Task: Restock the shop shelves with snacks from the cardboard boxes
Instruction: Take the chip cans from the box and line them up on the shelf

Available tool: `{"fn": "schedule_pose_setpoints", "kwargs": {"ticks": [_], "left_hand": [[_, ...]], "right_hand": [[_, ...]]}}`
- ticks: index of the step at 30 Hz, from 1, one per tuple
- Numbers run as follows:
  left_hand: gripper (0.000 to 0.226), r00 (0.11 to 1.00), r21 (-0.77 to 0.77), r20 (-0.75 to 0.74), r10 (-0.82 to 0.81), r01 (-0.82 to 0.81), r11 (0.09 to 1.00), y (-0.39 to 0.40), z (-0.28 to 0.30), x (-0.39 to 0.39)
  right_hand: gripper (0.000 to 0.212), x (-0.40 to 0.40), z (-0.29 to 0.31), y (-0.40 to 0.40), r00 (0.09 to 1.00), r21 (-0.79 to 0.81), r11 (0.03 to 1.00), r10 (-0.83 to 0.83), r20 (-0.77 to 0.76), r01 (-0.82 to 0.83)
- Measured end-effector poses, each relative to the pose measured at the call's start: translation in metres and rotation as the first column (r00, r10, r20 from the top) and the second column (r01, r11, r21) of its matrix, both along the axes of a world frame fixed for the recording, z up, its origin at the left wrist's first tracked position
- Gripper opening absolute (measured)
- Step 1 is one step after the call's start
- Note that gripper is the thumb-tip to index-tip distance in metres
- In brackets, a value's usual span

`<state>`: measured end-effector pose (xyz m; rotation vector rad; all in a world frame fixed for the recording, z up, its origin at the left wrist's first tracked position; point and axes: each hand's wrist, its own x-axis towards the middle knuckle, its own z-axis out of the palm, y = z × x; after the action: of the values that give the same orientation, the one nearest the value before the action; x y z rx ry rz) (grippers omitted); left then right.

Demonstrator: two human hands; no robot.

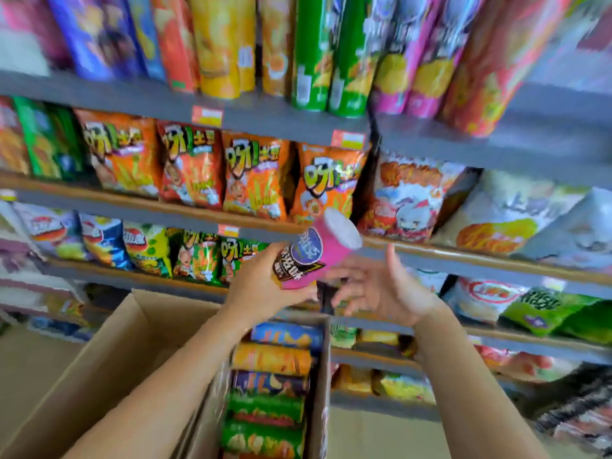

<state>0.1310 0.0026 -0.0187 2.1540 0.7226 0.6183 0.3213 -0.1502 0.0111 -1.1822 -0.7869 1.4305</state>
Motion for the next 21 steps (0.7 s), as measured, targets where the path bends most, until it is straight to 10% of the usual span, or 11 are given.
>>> {"fn": "schedule_pose_setpoints", "kwargs": {"ticks": [4, 10, 16, 21], "left_hand": [[0.036, 0.944, -0.180, 0.329, -0.009, 0.072, 0.981, -0.014, 0.093, 0.060], [0.015, 0.848, -0.128, 0.512, -0.137, 0.233, 0.964, -0.043, 0.193, 0.127], [0.050, 0.994, 0.297, 0.110, 0.028, -0.060, 0.953, 0.012, 0.181, 0.146], [0.073, 0.983, 0.560, -0.158, 0.094, 0.011, 0.828, 0.032, 0.148, 0.145]], "right_hand": [[0.076, 0.007, 0.053, 0.008, 0.870, 0.198, 0.967, -0.234, 0.434, 0.161], [0.037, 0.026, 0.125, 0.015, 0.605, 0.545, 0.779, -0.604, 0.519, 0.310], [0.042, 0.089, 0.174, 0.020, 0.184, 0.679, 0.513, -0.847, 0.498, 0.525], [0.050, 0.138, 0.177, 0.049, 0.001, 0.553, 0.519, -0.730, 0.683, 0.652]]}}
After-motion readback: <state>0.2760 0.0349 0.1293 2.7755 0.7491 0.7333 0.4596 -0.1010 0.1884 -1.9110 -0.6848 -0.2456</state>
